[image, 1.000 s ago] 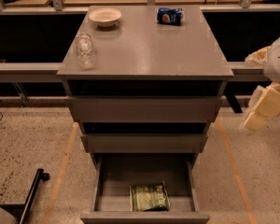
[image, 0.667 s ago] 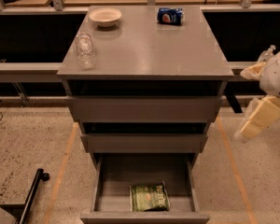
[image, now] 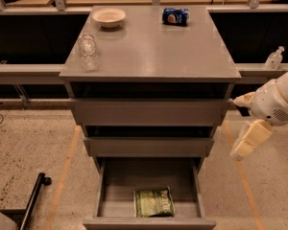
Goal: Pick green jalapeno chip bag from bottom drawer and place on counter
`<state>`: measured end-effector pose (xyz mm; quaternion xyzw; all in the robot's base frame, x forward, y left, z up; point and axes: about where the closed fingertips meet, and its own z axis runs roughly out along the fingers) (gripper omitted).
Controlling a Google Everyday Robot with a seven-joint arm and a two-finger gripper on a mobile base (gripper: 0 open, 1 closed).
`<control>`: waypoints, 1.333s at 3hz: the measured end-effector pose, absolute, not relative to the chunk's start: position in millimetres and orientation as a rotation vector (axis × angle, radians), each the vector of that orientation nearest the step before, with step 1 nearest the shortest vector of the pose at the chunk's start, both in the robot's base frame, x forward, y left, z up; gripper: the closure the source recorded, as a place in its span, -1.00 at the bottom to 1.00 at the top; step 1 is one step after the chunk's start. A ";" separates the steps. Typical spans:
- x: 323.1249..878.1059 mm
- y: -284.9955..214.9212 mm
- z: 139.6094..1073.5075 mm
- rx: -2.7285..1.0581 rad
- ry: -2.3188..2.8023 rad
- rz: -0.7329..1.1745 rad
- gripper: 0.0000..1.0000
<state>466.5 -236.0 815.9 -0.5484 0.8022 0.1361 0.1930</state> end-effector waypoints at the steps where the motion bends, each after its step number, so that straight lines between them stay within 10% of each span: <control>1: 467.6 -236.1 809.6 -1.538 2.257 0.397 -1.00; 4: 487.1 -187.1 714.3 -1.494 2.168 0.679 -1.00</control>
Offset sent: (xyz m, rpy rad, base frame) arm 0.0024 0.0118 -0.0475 0.0849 0.1025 -0.0297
